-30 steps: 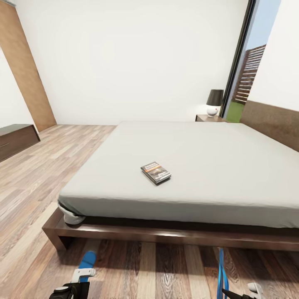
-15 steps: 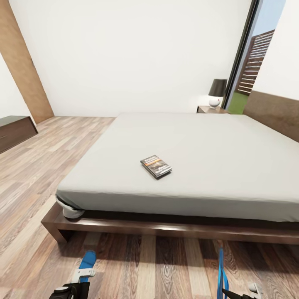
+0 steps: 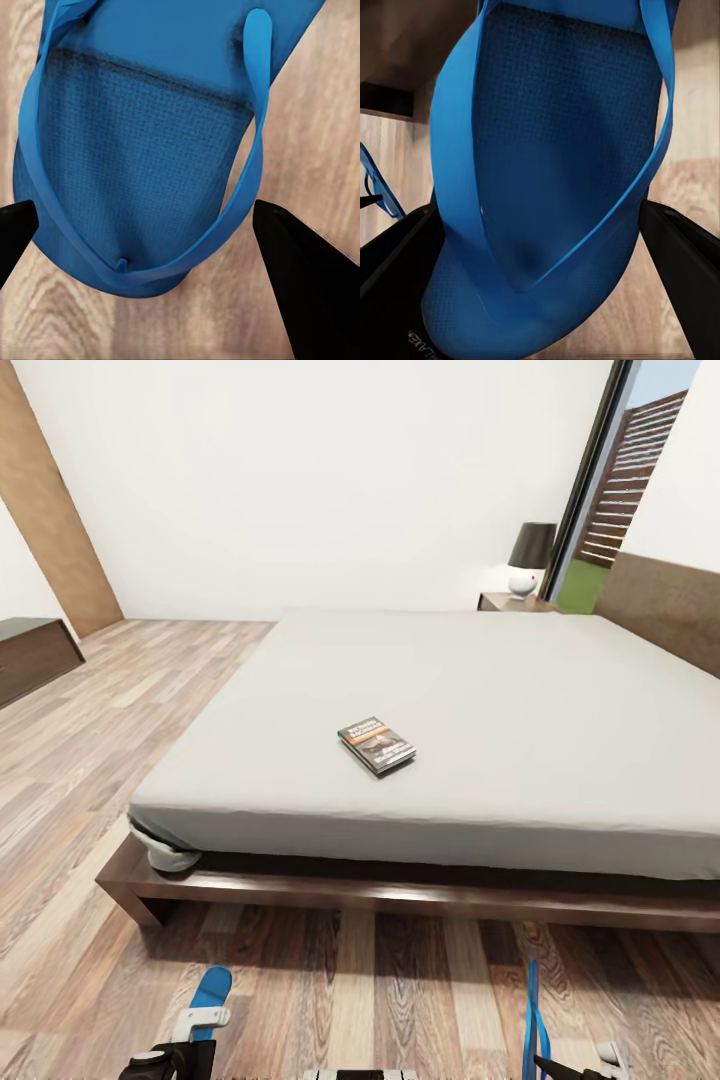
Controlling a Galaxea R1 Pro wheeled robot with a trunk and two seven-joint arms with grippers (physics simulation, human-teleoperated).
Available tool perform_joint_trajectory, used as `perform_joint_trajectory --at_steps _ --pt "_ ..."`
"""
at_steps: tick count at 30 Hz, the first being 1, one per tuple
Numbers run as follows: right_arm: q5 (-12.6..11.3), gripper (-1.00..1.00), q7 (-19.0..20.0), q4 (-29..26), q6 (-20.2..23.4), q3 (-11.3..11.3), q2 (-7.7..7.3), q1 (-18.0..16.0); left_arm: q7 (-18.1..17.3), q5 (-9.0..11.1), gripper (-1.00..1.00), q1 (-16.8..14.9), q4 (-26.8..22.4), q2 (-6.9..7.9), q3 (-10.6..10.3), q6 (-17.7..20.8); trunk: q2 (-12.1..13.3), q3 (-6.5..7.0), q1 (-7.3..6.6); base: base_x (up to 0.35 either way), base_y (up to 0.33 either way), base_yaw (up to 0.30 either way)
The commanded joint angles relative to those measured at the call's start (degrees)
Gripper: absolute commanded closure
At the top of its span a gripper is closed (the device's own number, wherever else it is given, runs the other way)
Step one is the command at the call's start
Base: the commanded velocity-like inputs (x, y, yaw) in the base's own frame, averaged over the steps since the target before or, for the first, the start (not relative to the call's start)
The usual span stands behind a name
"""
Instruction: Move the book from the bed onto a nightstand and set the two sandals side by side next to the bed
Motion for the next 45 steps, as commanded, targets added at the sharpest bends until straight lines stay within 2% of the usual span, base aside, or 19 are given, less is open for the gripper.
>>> perform_joint_trajectory --at_steps 1,10,18,20,21,23,26,29,35,45 --pt "-0.44 1.00 0.14 0.00 0.36 0.21 -0.03 -0.02 -0.52 -0.51 1.00 -0.05 -0.18 -0.12 0.48 0.23 -0.04 -0.28 0.01 0.000 0.000 0.000" --pt "-0.44 1.00 0.11 0.00 0.35 0.21 -0.03 -0.02 -0.52 -0.51 1.00 -0.04 -0.18 -0.10 0.48 0.19 -0.16 -2.27 0.24 0.000 0.000 0.000" --pt "-0.42 1.00 0.11 0.00 0.32 0.21 -0.03 -0.02 -0.61 -0.23 1.00 -0.05 -0.44 -0.09 0.50 0.71 -0.16 -2.27 0.24 0.000 0.000 0.000" --pt "-0.43 1.00 0.11 0.00 0.31 0.21 -0.03 -0.05 -0.56 1.05 1.00 -0.12 -0.81 -0.02 0.48 1.21 -0.16 -2.27 0.24 0.000 0.000 0.000" --pt "-0.44 1.00 0.11 0.00 0.33 0.21 -0.03 -0.05 -0.52 3.15 1.00 -0.45 -1.38 0.06 0.46 2.64 -0.16 -2.27 0.24 0.000 0.000 0.000" --pt "-0.44 1.00 0.11 0.00 0.31 0.21 -0.03 -0.05 -0.42 6.17 1.00 -1.98 -2.28 0.13 0.42 6.63 -0.16 -2.27 0.24 0.000 0.000 0.000" --pt "-0.44 1.00 0.10 0.00 0.30 0.21 -0.03 -0.03 -0.32 8.02 1.00 -4.68 -4.38 0.20 0.40 12.97 -0.16 -2.27 0.24 0.000 0.000 0.000" --pt "-0.42 1.00 0.11 0.00 0.29 0.21 -0.03 -0.03 -0.34 8.60 1.00 -6.55 -5.56 0.41 0.39 15.67 -0.16 -2.27 0.24 0.000 0.000 0.000" --pt "-0.42 1.00 0.10 0.00 0.28 0.21 -0.03 -0.05 -0.27 8.82 1.00 -8.84 -5.95 0.52 0.39 16.63 -0.16 -2.27 0.24 0.000 0.000 0.000" --pt "-0.45 1.00 0.19 0.00 0.28 0.21 -0.03 -0.06 -0.33 8.89 1.00 -9.00 -5.77 0.53 0.43 16.67 -0.29 -4.49 0.50 0.000 0.000 0.000"
